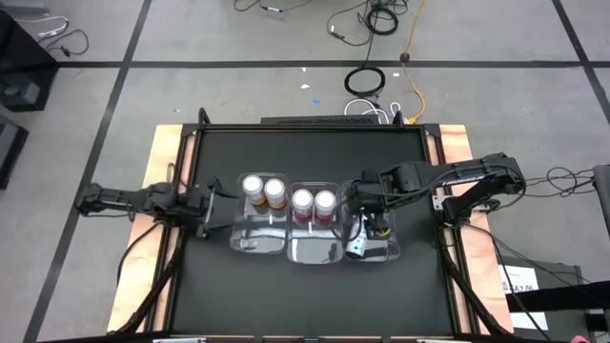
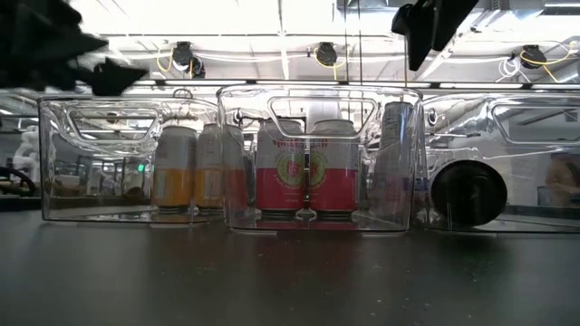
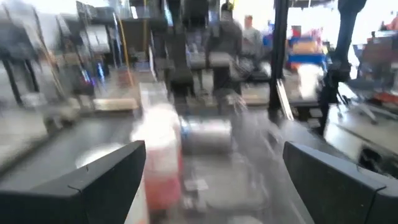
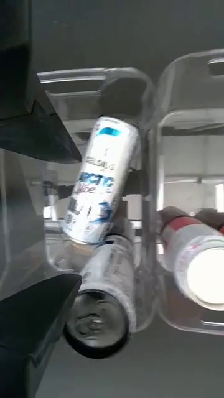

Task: Sort soda cans
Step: Adjust the blue soda can

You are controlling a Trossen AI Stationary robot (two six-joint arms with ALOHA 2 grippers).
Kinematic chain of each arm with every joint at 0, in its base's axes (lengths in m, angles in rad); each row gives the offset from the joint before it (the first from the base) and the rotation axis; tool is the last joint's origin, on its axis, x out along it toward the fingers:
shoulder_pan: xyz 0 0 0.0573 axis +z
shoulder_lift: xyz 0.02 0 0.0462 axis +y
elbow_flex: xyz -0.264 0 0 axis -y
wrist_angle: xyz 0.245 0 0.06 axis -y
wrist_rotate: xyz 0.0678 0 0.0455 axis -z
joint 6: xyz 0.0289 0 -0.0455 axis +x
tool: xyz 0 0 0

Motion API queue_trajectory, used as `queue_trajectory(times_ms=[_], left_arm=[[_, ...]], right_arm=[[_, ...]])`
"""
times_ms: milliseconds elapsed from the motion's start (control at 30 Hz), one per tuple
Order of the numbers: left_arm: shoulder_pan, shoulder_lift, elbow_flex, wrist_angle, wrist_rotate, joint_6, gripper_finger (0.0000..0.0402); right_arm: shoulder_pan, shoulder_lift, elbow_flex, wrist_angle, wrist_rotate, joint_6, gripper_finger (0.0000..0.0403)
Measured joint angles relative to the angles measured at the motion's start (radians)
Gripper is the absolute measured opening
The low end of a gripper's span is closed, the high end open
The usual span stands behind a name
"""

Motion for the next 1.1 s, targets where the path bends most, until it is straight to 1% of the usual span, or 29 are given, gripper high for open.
queue_trajectory(times_ms=[67, 167, 367, 600, 800, 900, 1100], left_arm=[[0.002, 0.008, 0.002, -0.035, 0.024, -0.029, 0.0389], [0.001, 0.009, 0.001, -0.028, 0.042, -0.008, 0.0389], [0.001, 0.008, 0.001, -0.036, 0.041, -0.010, 0.0389], [0.001, 0.008, 0.001, -0.036, 0.036, -0.010, 0.0389], [0.001, 0.008, 0.001, -0.036, 0.035, -0.010, 0.0389], [0.001, 0.008, 0.000, -0.036, 0.034, -0.010, 0.0389], [0.001, 0.008, 0.000, -0.036, 0.032, -0.010, 0.0389]], right_arm=[[0.000, 0.000, 0.000, -0.027, 0.000, 0.000, 0.0298], [0.001, 0.000, 0.000, -0.062, -0.001, -0.016, 0.0298], [0.001, 0.000, 0.000, -0.083, -0.001, -0.078, 0.0298], [0.001, 0.000, 0.000, -0.083, -0.007, -0.233, 0.0298], [0.005, 0.002, -0.004, -0.077, -0.083, -0.373, 0.0298], [0.016, 0.002, -0.038, -0.063, -0.083, -0.465, 0.0298], [0.055, 0.003, -0.152, 0.002, -0.103, -0.605, 0.0298]])
